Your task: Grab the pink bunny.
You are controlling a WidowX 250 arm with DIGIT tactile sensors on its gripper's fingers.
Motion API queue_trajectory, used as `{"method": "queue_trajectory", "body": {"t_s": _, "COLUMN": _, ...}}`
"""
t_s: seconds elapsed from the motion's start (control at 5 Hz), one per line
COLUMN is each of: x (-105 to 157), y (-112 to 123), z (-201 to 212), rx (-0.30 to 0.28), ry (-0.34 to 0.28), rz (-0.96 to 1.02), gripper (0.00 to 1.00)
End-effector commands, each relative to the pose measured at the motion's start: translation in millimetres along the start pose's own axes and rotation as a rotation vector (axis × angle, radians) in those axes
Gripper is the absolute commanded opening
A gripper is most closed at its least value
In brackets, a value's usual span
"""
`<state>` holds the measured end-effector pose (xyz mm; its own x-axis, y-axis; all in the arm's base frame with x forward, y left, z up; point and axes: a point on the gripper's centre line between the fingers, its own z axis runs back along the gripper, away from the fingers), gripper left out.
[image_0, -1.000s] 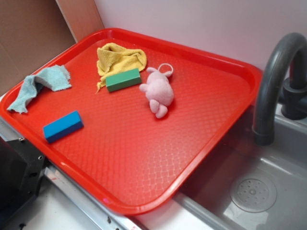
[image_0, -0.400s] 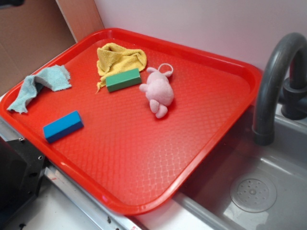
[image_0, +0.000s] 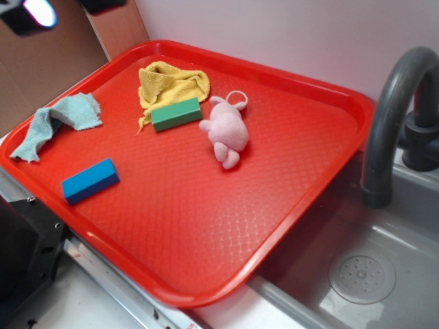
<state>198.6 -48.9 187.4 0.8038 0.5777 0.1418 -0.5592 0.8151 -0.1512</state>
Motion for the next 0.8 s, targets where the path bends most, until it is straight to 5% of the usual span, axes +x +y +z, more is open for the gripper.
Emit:
{"method": "queue_trajectory", "body": {"t_s": 0.0, "x": 31, "y": -37, "z": -48, "rx": -0.035, "ry": 0.043, "rz": 0.004, "gripper": 1.0}}
{"method": "queue_trajectory", "body": {"t_s": 0.2, "x": 34, "y": -50, "z": -83, "rx": -0.054, "ry": 0.103, "rz": -0.038, "gripper": 1.0}}
{"method": "queue_trajectory", "body": {"t_s": 0.4, "x": 31, "y": -61, "z": -120, "rx": 0.015, "ry": 0.133, "rz": -0.098, "gripper": 1.0}}
{"method": "queue_trajectory", "body": {"t_s": 0.6, "x": 22, "y": -65, "z": -145, "rx": 0.005, "ry": 0.198, "rz": -0.134, "gripper": 1.0}}
